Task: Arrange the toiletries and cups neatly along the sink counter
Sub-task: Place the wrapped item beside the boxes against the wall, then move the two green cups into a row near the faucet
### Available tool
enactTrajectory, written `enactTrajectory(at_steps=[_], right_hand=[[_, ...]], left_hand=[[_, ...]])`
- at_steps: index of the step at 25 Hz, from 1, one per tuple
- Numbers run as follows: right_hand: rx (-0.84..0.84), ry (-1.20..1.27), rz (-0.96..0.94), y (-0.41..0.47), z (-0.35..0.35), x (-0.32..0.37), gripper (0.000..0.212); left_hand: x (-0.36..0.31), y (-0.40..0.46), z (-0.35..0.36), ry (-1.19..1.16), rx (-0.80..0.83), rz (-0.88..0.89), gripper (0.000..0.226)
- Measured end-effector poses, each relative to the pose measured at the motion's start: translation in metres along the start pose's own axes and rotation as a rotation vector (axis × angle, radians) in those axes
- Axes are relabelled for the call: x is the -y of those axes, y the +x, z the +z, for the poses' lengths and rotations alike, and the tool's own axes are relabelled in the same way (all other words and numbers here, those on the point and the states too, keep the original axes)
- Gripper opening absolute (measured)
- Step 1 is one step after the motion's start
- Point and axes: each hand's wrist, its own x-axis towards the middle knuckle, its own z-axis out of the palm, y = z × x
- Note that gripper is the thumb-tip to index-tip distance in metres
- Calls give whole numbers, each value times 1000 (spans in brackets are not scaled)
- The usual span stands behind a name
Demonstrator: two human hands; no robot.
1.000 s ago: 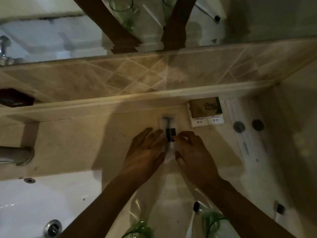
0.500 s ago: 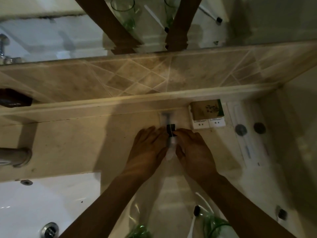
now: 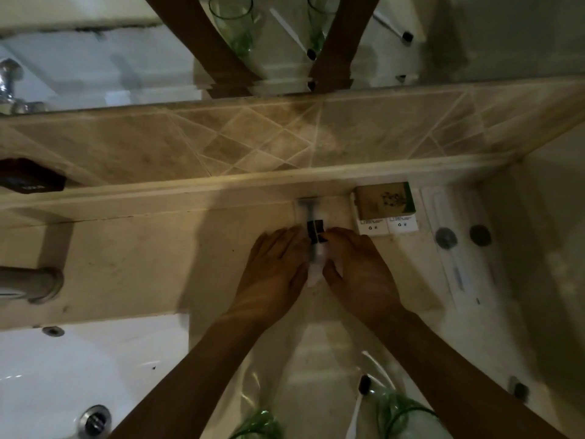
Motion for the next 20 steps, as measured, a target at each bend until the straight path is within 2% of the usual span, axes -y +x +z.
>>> enactTrajectory(at_steps=[3,6,8,11,14,16,18,20], right_hand=[[-50,9,46,-10,-3,8,50],[-57,76,68,-34,-16,22,39],[-1,195,47,-59,-21,34,29],[158,297,-33,-106,-21,53,25],[321,342,-2,-158,-6,72,35],[397,338,41,-187,6,80,49],[422,333,109,-206,16,82,61],[404,398,238,-219,24,82,61]], left_hand=[[-4,-8,-10,7,-43,-77,45],[-3,-30,-31,-75,-101,-182,34],[2,-60,-44,-177,-164,-284,26],[1,-125,-54,-391,-243,-503,20],[-9,-199,-52,-572,-237,-747,13],[-21,-239,-45,-733,-230,-877,18],[-36,-267,-38,-965,-271,-999,26],[-52,-281,-34,-1145,-325,-1052,31]])
